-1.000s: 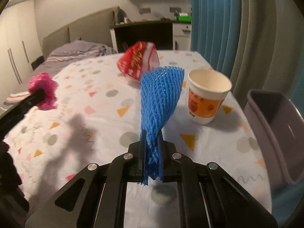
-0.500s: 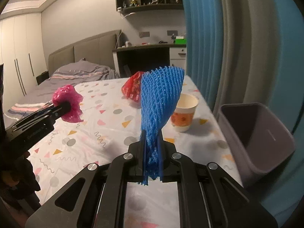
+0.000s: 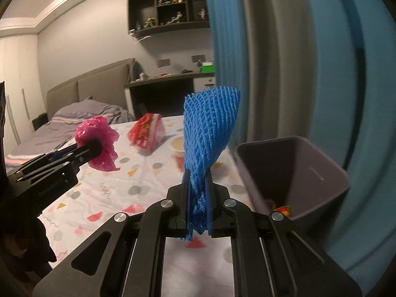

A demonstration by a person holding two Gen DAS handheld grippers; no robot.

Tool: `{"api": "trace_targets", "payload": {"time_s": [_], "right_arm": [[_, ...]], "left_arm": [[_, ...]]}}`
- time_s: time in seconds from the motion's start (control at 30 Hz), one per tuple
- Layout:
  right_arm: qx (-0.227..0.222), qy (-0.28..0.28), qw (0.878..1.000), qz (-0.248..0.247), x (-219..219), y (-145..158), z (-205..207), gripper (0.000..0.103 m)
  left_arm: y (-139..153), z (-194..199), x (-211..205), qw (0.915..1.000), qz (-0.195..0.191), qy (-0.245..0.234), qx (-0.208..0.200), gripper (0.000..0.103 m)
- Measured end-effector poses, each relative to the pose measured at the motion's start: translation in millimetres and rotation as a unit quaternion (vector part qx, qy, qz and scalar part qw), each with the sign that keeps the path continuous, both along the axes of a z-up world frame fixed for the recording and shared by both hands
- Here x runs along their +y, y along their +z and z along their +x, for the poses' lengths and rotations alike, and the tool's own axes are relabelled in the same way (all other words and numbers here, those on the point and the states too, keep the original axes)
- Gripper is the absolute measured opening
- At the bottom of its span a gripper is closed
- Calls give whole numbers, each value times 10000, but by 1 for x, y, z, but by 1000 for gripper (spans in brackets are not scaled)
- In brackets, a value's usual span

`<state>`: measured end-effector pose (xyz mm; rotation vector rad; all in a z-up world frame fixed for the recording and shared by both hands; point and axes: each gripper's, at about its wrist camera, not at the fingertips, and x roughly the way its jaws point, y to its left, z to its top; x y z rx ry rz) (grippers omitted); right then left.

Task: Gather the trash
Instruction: 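Carry the pink bag and blue net over the grey bin with both tools, then open the left tool to drop the pink bag while the right tool releases the blue net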

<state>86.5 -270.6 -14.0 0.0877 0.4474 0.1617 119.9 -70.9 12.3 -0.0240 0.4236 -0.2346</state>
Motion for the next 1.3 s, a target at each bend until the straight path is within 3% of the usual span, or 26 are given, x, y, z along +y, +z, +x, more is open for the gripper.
{"api": "trace_targets", "payload": {"time_s": [0.53, 1.3], "right_arm": [[-39, -998, 9949, 171, -97, -15, 10, 10], [169, -1283, 9913, 243, -124, -32, 50, 11]], "left_arm": [[1, 35, -114, 9932, -175, -1153, -28, 32], [-39, 103, -173, 9824, -343, -1772, 473, 32]]}}
